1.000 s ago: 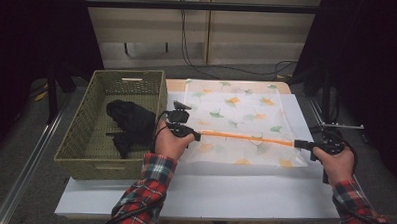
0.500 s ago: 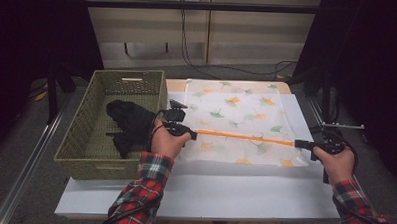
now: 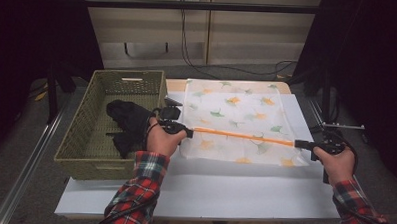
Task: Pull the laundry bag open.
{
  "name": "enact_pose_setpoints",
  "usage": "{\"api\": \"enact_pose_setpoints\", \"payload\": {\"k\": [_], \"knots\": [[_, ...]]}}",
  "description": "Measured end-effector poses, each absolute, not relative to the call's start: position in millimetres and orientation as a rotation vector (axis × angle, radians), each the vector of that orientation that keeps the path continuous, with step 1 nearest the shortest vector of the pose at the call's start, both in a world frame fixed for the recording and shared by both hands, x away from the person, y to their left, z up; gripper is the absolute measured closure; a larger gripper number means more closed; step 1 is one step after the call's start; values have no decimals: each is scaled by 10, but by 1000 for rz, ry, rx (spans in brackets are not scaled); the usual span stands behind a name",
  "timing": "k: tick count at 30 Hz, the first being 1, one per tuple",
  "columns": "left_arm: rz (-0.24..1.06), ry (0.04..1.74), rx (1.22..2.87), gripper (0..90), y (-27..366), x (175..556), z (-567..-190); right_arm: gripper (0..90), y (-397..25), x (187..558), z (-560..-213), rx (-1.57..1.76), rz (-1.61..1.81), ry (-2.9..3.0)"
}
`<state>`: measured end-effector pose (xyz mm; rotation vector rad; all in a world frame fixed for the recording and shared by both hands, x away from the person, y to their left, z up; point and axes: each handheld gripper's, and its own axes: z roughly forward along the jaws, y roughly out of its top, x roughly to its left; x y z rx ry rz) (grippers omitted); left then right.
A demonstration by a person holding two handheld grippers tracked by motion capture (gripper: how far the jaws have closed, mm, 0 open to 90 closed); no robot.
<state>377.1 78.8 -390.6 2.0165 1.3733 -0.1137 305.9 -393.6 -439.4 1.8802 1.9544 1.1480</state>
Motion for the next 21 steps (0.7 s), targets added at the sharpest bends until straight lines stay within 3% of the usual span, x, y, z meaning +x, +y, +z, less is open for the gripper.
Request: {"api": "enact_pose_setpoints", "payload": {"k": [21], "knots": [[-118, 1407, 1976, 900, 943, 3773, -3911, 859, -3951, 3072, -4404, 1870, 1137, 1954]]}}
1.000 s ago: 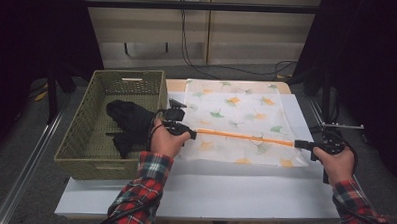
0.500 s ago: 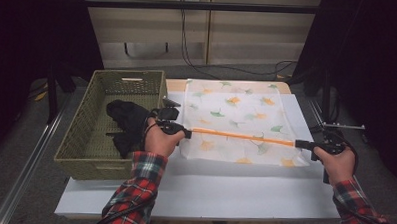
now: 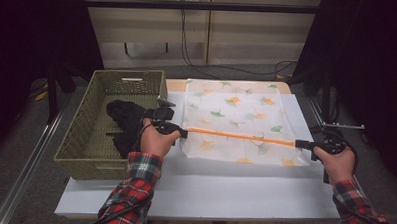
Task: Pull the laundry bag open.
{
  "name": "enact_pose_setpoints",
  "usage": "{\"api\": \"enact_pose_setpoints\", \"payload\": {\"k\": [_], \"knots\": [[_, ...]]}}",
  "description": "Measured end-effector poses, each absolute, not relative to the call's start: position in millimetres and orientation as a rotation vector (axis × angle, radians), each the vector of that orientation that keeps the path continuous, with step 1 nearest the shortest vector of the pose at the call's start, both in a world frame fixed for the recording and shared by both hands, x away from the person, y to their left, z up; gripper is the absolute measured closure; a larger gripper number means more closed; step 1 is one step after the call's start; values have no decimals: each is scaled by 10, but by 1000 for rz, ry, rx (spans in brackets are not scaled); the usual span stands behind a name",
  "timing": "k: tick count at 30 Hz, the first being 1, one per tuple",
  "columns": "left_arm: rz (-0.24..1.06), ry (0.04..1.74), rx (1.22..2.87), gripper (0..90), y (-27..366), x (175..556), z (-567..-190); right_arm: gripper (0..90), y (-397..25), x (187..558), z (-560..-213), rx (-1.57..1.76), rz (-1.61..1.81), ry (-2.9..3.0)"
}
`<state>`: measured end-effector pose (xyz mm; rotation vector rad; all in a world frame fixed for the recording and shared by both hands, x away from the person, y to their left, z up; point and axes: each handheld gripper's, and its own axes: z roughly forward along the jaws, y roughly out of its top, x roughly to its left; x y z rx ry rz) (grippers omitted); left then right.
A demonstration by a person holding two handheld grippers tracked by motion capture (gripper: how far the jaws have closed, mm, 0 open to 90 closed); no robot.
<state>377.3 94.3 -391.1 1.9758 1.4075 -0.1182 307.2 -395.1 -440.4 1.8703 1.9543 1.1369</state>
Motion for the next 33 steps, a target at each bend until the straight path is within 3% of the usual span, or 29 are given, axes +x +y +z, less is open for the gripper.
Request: {"api": "enact_pose_setpoints", "payload": {"k": [22, 33], "knots": [[-119, 1423, 1936, 900, 1082, 3758, -3856, 859, -3996, 3073, -4406, 1876, 1123, 1946], [-100, 1396, 1992, 900, 1023, 3716, -3867, 855, -4015, 3066, -4430, 1909, 1122, 1950]]}}
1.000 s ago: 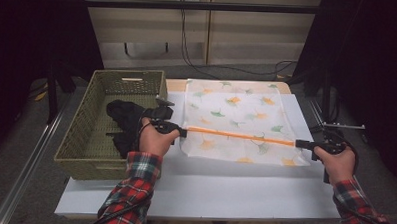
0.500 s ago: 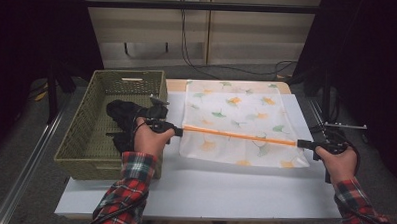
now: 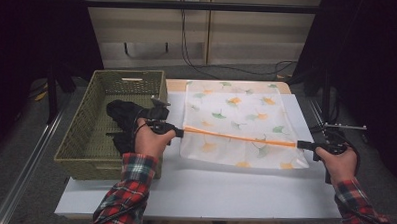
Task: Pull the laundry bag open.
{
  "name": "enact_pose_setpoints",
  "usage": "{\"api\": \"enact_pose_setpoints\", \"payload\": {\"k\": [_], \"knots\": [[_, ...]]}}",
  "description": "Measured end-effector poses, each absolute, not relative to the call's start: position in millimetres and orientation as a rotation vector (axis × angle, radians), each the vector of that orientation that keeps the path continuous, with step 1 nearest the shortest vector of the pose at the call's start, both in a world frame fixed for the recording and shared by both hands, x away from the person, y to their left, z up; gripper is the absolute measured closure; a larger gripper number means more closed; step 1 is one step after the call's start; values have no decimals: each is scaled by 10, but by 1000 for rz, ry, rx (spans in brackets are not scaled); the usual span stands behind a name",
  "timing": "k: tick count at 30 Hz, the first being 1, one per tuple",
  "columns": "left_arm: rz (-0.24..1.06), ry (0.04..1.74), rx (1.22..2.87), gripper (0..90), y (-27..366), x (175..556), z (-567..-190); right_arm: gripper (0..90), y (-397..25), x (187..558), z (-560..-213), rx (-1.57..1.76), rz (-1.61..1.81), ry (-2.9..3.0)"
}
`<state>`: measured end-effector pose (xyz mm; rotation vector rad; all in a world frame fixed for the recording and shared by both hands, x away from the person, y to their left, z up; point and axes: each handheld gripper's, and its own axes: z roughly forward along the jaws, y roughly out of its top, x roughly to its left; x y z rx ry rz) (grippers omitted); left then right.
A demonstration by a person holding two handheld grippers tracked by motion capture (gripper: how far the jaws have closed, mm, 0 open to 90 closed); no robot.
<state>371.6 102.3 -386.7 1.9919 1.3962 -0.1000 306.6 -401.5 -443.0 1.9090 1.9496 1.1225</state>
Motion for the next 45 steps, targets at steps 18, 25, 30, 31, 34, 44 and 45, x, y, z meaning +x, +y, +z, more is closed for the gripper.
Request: {"api": "enact_pose_setpoints", "payload": {"k": [18, 25, 30, 31, 34, 44, 45], "knots": [[-62, 1395, 2081, 900, 787, 3654, -3979, 606, -3910, 3093, -4386, 1793, 1146, 1970], [-60, 1384, 2095, 898, 726, 3647, -3999, 494, -3817, 3128, -4391, 1741, 1155, 2009], [-79, 1373, 2089, 817, 681, 3624, -4030, 431, -3788, 3138, -4399, 1702, 1156, 2019], [-81, 1364, 2095, 797, 679, 3620, -4037, 421, -3783, 3143, -4403, 1695, 1155, 2024], [-58, 1358, 2078, 732, 641, 3593, -4067, 370, -3763, 3154, -4412, 1670, 1168, 2039], [-23, 1315, 2075, 460, 569, 3548, -4178, 248, -3656, 3186, -4432, 1603, 1161, 2078], [-20, 1305, 2084, 436, 566, 3544, -4190, 243, -3647, 3190, -4439, 1597, 1156, 2084]]}}
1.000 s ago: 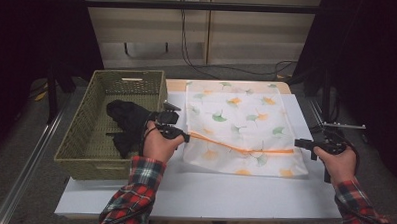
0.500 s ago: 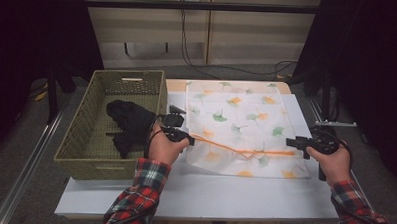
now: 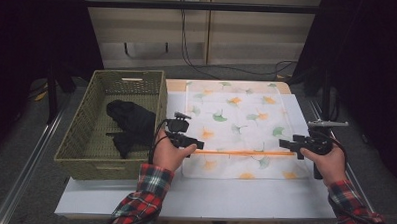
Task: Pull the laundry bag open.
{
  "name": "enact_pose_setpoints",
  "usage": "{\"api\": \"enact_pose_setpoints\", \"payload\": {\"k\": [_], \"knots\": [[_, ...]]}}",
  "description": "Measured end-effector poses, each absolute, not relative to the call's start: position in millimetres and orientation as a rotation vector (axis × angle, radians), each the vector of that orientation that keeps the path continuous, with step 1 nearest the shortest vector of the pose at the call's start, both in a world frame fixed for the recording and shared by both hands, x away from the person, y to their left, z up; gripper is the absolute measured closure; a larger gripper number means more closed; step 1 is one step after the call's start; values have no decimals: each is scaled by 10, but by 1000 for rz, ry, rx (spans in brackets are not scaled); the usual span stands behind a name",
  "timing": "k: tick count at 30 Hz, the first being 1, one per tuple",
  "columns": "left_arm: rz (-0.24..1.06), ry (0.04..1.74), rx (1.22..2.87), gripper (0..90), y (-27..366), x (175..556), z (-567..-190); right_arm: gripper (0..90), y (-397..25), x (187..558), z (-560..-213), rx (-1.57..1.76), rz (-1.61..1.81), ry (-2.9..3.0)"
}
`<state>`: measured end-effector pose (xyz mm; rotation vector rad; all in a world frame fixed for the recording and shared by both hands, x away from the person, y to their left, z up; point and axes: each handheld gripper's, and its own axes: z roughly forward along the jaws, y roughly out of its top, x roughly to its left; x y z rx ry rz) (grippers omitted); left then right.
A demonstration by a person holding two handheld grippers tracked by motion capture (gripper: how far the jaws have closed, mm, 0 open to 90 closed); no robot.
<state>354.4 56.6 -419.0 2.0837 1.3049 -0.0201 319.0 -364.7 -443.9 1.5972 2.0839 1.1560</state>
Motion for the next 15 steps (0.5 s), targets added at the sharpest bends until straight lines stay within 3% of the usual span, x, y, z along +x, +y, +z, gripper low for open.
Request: {"api": "enact_pose_setpoints", "payload": {"k": [11, 15], "knots": [[9, 1260, 2091, 232, 498, 3547, -4247, 198, -3494, 3213, -4468, 1539, 1135, 2152], [8, 1231, 2097, 200, 493, 3549, -4274, 185, -3425, 3219, -4461, 1510, 1135, 2176]]}}
